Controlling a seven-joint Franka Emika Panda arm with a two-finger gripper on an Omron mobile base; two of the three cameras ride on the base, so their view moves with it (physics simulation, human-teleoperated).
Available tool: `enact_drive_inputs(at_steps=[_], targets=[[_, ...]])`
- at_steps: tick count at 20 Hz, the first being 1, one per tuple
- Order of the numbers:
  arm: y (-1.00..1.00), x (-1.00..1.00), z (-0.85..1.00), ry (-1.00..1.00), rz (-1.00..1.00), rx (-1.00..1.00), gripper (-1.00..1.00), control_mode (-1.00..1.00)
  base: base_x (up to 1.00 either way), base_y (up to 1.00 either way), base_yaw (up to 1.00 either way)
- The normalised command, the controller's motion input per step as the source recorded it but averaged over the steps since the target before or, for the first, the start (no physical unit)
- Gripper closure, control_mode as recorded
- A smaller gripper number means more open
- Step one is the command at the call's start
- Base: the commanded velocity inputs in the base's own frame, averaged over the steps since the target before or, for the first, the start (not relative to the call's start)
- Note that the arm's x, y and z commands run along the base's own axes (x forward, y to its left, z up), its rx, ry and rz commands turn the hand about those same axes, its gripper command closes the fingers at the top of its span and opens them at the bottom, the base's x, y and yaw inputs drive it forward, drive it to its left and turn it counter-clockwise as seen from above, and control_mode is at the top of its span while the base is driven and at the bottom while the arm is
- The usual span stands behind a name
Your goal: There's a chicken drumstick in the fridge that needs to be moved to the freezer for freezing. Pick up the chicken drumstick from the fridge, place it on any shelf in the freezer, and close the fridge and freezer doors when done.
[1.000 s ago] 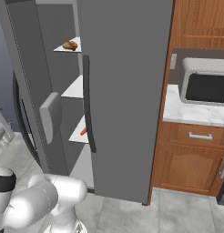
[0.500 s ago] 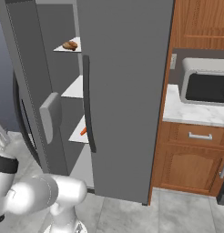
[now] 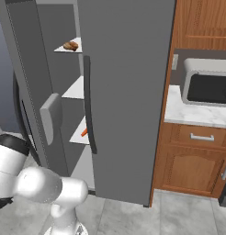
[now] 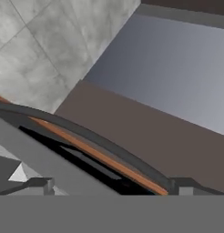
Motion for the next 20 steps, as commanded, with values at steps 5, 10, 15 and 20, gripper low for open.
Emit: enact_drive_inputs(at_steps=[5, 10, 15, 20], targets=[[0.31, 0.43, -0.02, 0.16, -0.2, -0.21, -1.0, -1.0, 0.0, 0.0, 0.0], [0.02, 0.05, 0.0, 0.07, -0.18, -0.1, -1.0, -1.0, 0.0, 0.0, 0.0], [-0.18, 0.0, 0.0, 0.0, -0.14, -0.01, -1.0, -1.0, 0.0, 0.0, 0.0], [-0.27, 0.01, 0.0, -0.02, -0.15, 0.0, -1.0, -1.0, 0.0, 0.0, 0.0]])
